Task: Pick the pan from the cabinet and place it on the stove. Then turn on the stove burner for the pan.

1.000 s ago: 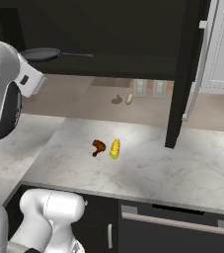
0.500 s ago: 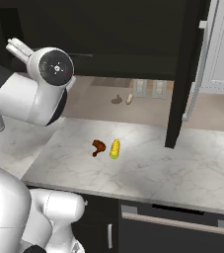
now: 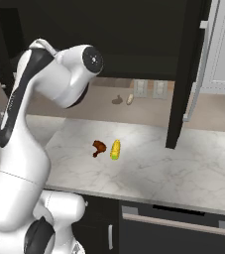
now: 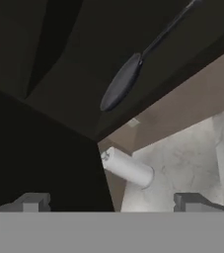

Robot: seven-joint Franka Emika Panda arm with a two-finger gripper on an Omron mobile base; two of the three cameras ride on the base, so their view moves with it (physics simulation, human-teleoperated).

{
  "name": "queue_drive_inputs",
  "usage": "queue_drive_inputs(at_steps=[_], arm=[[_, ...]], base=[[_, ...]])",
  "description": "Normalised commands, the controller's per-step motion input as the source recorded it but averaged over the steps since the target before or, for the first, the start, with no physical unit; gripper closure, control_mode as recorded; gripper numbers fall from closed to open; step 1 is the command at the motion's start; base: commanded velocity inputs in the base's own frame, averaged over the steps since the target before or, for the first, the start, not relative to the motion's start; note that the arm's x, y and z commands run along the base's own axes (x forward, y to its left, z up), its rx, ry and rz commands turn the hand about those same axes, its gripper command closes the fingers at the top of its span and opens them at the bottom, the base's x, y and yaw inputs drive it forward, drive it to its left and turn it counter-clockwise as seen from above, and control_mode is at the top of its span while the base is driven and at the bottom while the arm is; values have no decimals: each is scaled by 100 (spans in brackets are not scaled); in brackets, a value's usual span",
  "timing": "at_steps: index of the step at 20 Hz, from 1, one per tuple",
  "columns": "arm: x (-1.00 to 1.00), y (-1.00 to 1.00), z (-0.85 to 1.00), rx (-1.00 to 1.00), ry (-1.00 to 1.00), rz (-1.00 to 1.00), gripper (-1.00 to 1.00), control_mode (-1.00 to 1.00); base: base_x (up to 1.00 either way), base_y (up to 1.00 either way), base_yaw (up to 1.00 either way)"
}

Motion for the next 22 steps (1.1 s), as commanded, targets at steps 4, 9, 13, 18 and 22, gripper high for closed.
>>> queue_drive_inputs(at_steps=[4,9,13,18,22], arm=[[46,34,-18,6,12,23,-100,-100],[40,42,-18,9,10,15,-100,-100],[9,42,-12,8,10,10,-100,-100],[-18,58,-6,3,7,10,-100,-100],[-37,58,-7,1,5,9,-100,-100]], base=[[0,0,0],[0,0,0],[0,0,0],[0,0,0],[0,0,0]])
